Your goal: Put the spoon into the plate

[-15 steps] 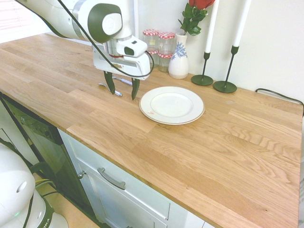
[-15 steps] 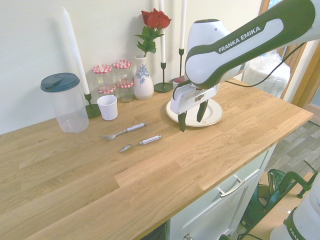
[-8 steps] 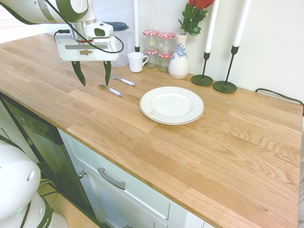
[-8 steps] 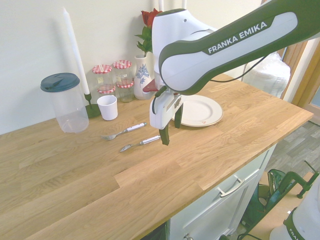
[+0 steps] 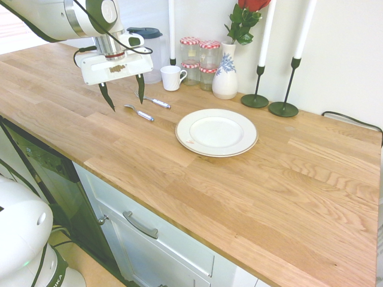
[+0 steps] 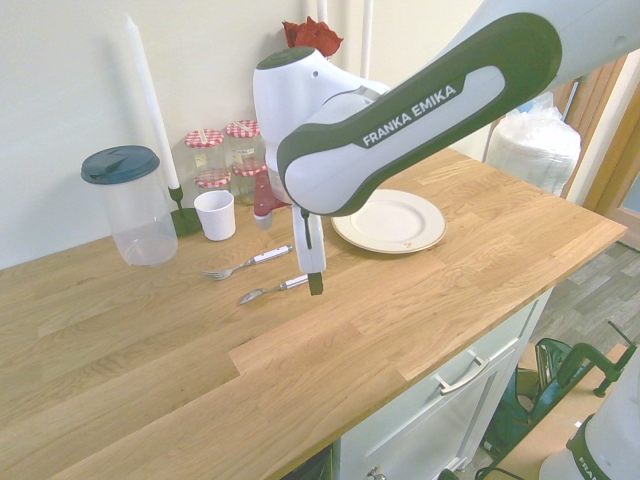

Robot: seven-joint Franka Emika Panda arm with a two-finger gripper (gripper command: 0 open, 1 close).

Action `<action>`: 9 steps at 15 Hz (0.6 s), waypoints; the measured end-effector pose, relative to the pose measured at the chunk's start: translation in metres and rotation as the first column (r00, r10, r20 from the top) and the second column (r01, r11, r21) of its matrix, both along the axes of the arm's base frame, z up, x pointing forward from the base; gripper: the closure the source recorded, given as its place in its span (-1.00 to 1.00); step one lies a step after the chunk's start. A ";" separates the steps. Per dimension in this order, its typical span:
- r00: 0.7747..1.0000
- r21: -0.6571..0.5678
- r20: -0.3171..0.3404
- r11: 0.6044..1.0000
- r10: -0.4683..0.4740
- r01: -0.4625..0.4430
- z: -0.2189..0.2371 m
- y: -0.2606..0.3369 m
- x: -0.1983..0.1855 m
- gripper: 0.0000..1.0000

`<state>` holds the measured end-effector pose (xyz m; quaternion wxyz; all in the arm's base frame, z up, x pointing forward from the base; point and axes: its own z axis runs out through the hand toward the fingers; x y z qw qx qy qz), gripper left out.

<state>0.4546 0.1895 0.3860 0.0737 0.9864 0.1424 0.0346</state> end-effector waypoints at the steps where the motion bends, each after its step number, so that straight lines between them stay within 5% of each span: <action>1: 0.999 -0.004 0.004 0.999 0.054 -0.054 -0.005 0.003 0.002 -1.00; 9: 0.990 0.014 -0.043 0.991 0.133 -0.133 -0.031 0.014 0.049 -1.00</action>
